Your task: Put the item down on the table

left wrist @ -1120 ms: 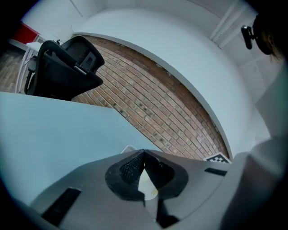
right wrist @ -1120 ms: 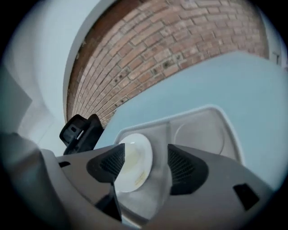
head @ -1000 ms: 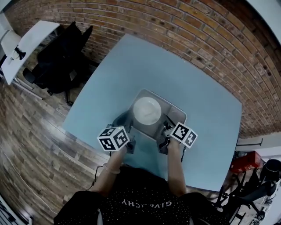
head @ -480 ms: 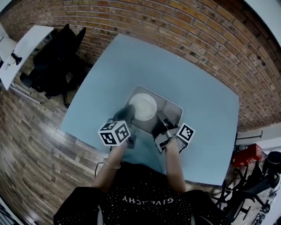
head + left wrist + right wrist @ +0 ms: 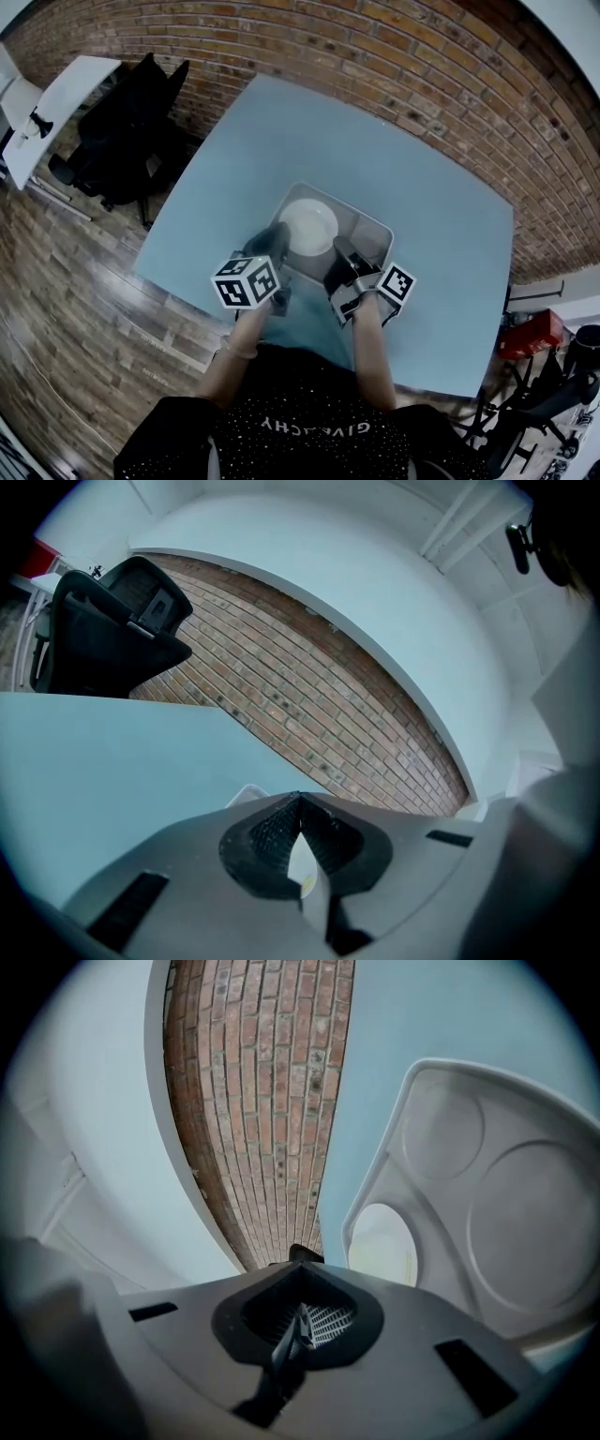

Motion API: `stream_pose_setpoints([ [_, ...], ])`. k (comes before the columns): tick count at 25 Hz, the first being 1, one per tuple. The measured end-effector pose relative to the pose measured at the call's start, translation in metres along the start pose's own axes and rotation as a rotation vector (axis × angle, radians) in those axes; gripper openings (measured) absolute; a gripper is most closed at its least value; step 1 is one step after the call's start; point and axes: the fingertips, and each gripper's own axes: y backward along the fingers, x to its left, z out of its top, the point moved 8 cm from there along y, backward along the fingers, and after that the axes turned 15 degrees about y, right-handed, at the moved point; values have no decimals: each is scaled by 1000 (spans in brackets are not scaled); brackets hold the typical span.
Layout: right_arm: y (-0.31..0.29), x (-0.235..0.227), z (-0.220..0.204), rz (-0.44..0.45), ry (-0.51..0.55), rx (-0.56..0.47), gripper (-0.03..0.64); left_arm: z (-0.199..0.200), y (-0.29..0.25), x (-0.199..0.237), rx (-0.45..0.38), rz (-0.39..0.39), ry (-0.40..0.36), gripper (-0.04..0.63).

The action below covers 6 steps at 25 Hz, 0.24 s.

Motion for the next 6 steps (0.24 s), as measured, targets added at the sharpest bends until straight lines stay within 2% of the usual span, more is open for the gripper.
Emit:
stream_pose_setpoints([
  [6,3,-5,-6,-14,-2,2,11,-2,5,2,8,-3,-16,11],
])
